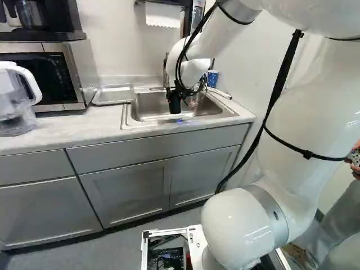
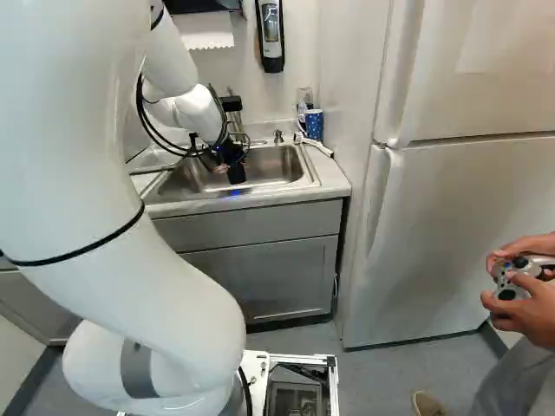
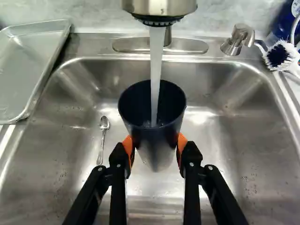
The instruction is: Rinse the cup and place it in the tray
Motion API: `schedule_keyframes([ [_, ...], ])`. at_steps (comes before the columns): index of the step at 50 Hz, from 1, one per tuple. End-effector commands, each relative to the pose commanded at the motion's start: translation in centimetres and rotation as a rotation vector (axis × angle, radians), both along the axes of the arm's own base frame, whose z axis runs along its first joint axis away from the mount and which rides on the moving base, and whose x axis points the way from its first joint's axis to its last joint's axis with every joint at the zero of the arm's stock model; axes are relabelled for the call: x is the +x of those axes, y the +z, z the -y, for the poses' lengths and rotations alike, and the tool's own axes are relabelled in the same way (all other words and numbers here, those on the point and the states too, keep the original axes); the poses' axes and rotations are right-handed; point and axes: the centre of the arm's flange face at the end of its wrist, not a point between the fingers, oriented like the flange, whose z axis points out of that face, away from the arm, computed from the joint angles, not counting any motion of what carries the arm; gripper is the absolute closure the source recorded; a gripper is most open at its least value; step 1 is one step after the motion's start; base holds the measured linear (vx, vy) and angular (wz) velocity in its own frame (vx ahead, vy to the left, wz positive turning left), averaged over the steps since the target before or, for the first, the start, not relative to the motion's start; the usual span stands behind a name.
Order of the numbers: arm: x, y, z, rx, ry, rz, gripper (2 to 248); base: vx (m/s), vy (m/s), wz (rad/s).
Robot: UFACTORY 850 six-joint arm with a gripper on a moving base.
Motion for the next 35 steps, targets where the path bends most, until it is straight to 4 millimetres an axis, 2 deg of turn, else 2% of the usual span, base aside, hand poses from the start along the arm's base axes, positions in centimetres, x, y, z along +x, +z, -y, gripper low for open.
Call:
schedule_keyframes([
  [35, 0.00, 0.00, 0.00, 0.000, 0.000, 0.000, 139, 0.000, 0.000, 0.000],
])
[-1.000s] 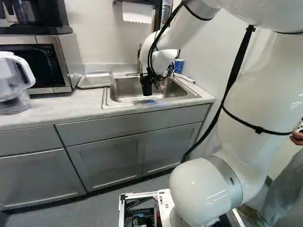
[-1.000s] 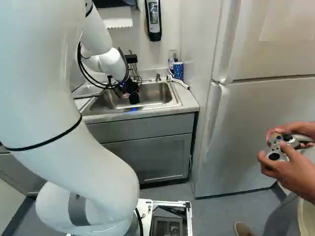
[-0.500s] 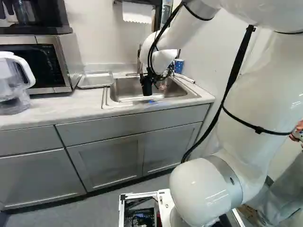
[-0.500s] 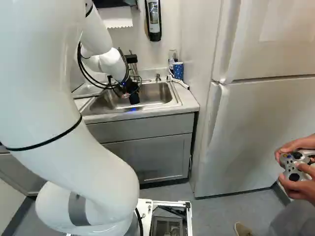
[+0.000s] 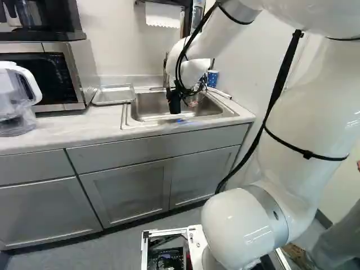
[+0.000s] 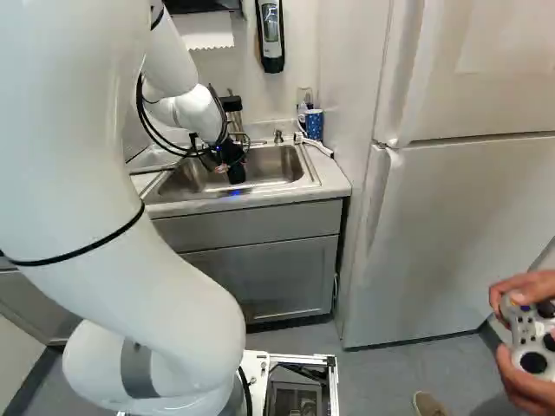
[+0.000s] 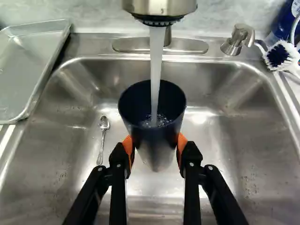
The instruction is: Rinse the cup and place it in the tray
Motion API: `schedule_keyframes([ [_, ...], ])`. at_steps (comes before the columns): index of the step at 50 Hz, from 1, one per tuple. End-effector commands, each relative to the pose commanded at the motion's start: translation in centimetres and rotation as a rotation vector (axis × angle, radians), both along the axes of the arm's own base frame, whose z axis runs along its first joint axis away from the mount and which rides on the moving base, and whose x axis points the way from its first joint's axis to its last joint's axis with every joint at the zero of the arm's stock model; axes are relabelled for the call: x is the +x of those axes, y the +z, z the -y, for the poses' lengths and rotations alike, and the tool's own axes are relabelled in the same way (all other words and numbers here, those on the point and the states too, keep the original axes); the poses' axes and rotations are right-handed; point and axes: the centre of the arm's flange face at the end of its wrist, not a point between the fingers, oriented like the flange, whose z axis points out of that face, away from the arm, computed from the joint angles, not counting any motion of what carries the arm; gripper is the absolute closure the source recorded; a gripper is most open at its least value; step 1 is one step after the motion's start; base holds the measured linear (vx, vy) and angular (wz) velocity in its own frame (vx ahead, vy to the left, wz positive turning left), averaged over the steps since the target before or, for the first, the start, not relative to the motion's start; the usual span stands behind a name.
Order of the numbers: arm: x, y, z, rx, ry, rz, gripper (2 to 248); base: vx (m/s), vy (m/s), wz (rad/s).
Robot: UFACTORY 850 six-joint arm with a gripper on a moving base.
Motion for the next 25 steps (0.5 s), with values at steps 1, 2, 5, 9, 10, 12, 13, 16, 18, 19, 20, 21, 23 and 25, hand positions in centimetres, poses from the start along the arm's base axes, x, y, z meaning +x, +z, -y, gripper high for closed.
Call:
schedule_keyframes([
  [1, 0.00, 0.00, 0.00, 0.000, 0.000, 0.000, 139, 0.000, 0.000, 0.000],
  [2, 0.00, 0.00, 0.00, 0.000, 0.000, 0.000, 139, 0.000, 0.000, 0.000],
  [5, 0.00, 0.00, 0.00, 0.000, 0.000, 0.000, 139, 0.000, 0.000, 0.000],
  [9, 0.00, 0.00, 0.00, 0.000, 0.000, 0.000, 139, 0.000, 0.000, 0.000],
  [10, 0.00, 0.00, 0.00, 0.000, 0.000, 0.000, 139, 0.000, 0.000, 0.000],
  [12, 0.00, 0.00, 0.00, 0.000, 0.000, 0.000, 139, 0.000, 0.000, 0.000],
  [13, 0.00, 0.00, 0.00, 0.000, 0.000, 0.000, 139, 0.000, 0.000, 0.000],
  [16, 0.00, 0.00, 0.00, 0.000, 0.000, 0.000, 139, 0.000, 0.000, 0.000],
  [18, 0.00, 0.00, 0.00, 0.000, 0.000, 0.000, 139, 0.000, 0.000, 0.000],
  [19, 0.00, 0.00, 0.00, 0.000, 0.000, 0.000, 139, 0.000, 0.000, 0.000],
  [20, 0.00, 0.00, 0.00, 0.000, 0.000, 0.000, 139, 0.000, 0.000, 0.000],
  [21, 0.00, 0.00, 0.00, 0.000, 0.000, 0.000, 139, 0.000, 0.000, 0.000],
  [23, 0.00, 0.00, 0.00, 0.000, 0.000, 0.000, 139, 0.000, 0.000, 0.000],
  [25, 0.00, 0.00, 0.00, 0.000, 0.000, 0.000, 139, 0.000, 0.000, 0.000],
])
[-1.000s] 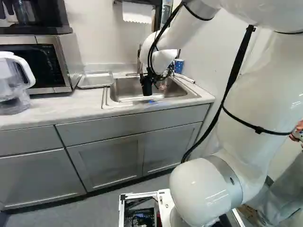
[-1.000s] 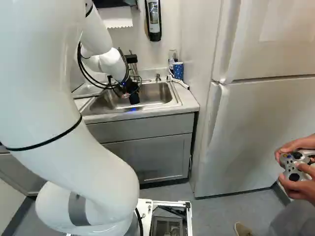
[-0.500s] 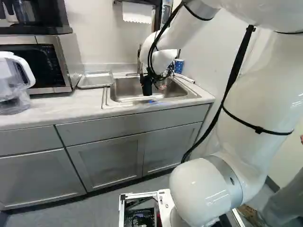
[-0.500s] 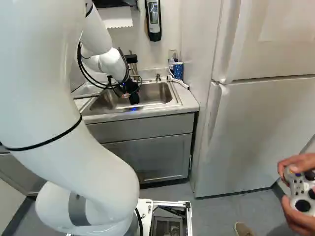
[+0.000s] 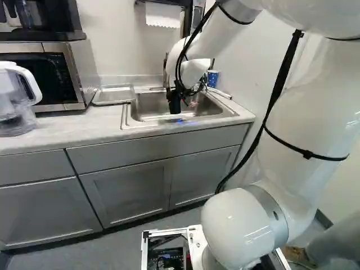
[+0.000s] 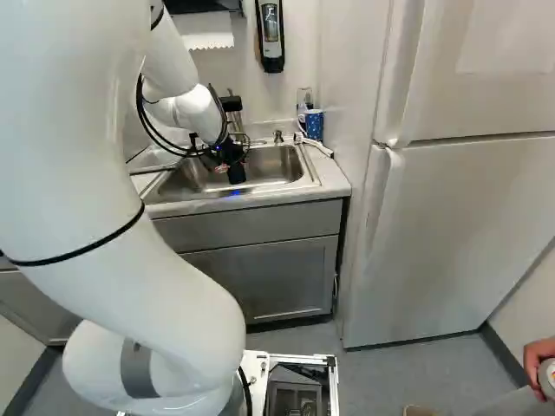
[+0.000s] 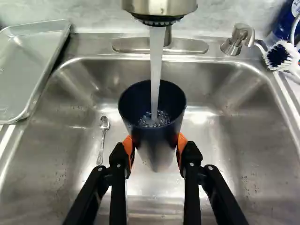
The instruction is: Rinse the cup and place it in the tray
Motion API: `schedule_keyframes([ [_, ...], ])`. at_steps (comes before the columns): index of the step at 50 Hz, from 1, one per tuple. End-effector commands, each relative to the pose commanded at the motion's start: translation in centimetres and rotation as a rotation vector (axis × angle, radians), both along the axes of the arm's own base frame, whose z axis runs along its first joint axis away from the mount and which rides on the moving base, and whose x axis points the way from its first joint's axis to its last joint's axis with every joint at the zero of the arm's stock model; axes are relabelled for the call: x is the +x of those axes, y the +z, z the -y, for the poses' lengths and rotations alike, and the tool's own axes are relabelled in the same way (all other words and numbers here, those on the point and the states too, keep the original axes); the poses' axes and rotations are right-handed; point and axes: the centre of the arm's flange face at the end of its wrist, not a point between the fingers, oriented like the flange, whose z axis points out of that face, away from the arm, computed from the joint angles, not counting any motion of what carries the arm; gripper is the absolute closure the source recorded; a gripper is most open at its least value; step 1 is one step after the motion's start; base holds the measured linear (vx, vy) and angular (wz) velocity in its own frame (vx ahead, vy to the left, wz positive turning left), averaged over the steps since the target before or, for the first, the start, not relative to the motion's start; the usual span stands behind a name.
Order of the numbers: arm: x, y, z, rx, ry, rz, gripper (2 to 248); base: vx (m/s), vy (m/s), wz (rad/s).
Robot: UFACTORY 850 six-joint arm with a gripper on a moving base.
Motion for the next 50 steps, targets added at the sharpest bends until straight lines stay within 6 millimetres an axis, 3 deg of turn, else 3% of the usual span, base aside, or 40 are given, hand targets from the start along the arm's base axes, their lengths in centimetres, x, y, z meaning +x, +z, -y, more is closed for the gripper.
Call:
schedule_keyframes([
  [50, 0.00, 0.00, 0.00, 0.000, 0.000, 0.000, 139, 0.000, 0.000, 0.000],
])
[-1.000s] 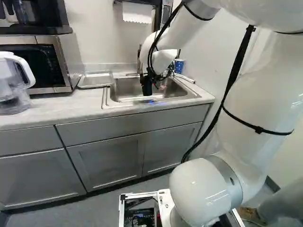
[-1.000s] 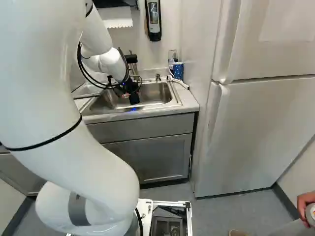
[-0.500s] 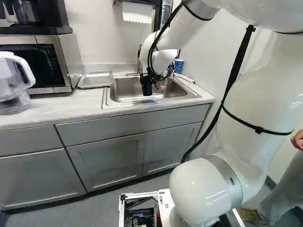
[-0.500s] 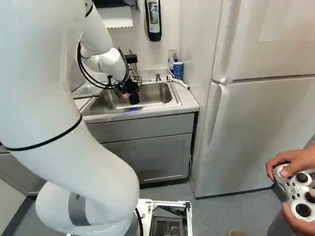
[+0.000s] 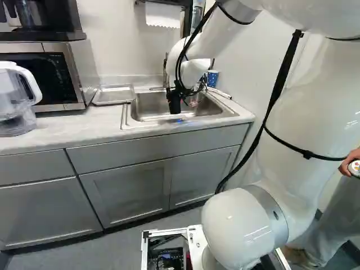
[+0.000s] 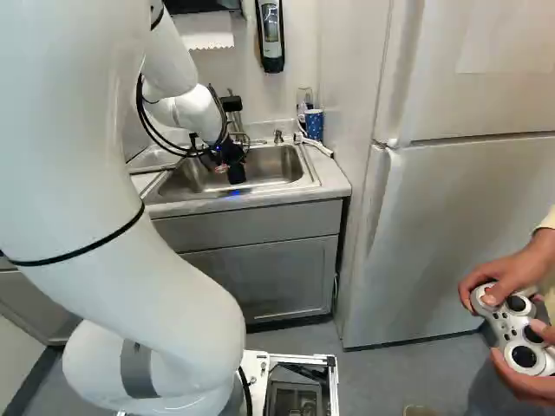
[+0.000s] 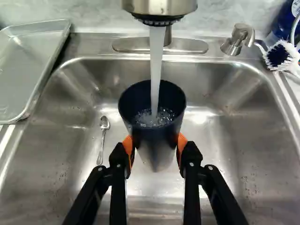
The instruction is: Rinse the cup and place it in the tray
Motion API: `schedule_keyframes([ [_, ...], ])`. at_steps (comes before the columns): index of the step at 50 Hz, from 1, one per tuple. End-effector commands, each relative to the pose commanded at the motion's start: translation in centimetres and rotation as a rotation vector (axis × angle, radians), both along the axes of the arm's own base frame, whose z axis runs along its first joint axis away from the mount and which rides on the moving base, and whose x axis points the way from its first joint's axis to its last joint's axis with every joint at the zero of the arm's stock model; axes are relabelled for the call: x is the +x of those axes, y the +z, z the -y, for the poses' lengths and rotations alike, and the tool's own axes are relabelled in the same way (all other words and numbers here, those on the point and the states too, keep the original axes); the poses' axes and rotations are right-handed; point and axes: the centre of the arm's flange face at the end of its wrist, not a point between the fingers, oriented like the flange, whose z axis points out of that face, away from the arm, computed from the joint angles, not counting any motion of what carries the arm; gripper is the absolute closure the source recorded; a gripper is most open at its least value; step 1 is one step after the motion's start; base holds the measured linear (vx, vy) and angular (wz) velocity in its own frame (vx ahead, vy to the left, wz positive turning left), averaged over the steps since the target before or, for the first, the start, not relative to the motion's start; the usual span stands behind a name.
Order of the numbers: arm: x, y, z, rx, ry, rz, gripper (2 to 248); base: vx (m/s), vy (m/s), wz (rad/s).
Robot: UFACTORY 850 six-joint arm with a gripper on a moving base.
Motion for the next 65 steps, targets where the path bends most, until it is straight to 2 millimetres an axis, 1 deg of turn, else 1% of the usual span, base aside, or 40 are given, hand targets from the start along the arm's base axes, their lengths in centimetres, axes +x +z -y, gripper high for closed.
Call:
schedule_keyframes([
  [65, 0.00, 0.00, 0.00, 0.000, 0.000, 0.000, 139, 0.000, 0.000, 0.000],
])
